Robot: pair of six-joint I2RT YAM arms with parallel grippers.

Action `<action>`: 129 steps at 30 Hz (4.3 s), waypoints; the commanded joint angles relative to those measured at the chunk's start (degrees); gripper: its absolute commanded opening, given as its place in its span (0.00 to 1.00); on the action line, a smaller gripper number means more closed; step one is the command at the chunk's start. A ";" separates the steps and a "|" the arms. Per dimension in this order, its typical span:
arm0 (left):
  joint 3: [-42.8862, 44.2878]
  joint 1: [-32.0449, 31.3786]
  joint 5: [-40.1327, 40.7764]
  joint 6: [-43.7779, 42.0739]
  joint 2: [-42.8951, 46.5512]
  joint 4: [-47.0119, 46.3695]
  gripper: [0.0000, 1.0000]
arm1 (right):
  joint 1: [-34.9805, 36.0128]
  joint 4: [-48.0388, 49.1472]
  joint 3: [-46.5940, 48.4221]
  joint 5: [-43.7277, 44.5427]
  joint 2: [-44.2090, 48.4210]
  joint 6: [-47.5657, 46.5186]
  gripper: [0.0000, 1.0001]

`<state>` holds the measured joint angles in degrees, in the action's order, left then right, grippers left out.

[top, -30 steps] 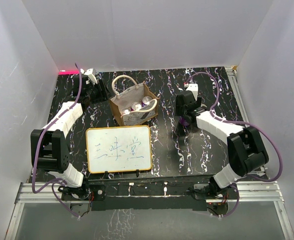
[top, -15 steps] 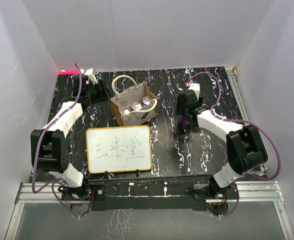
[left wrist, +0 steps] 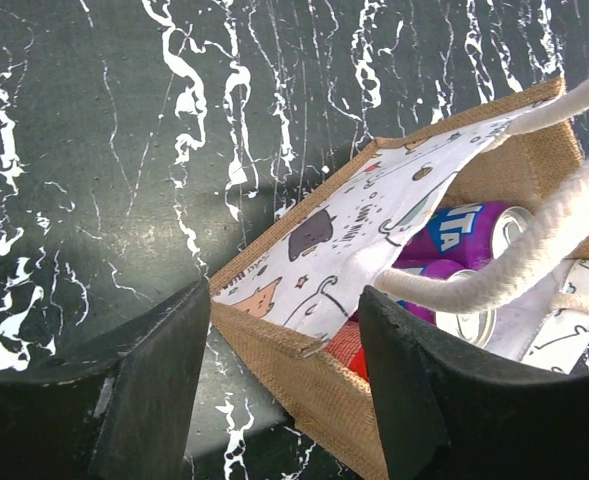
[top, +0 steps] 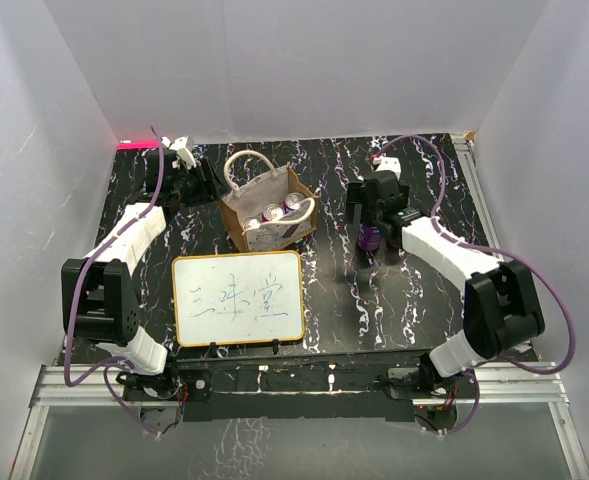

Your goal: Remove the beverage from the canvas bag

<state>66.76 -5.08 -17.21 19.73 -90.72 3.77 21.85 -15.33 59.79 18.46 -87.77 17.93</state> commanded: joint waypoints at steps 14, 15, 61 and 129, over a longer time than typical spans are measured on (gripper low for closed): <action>-2.51 -3.30 -7.09 -2.31 5.30 -5.34 0.78 | -0.12 -9.65 8.09 -17.93 11.08 -1.58 0.99; -2.51 -4.01 -6.67 -3.25 5.50 -5.15 0.78 | 0.00 -10.05 9.74 -19.60 10.23 -1.31 0.99; -0.10 -8.38 -3.98 -6.80 1.03 -1.02 0.56 | 17.00 -2.32 10.57 -12.30 -16.47 5.05 0.29; 1.96 -8.55 -5.53 -6.19 -0.27 0.45 0.26 | 21.00 -30.56 52.47 -2.05 -30.93 29.12 0.84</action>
<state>66.35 -13.34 -21.02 13.32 -91.33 3.77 42.06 -42.70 107.90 13.56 -117.40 41.39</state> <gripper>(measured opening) 0.268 0.831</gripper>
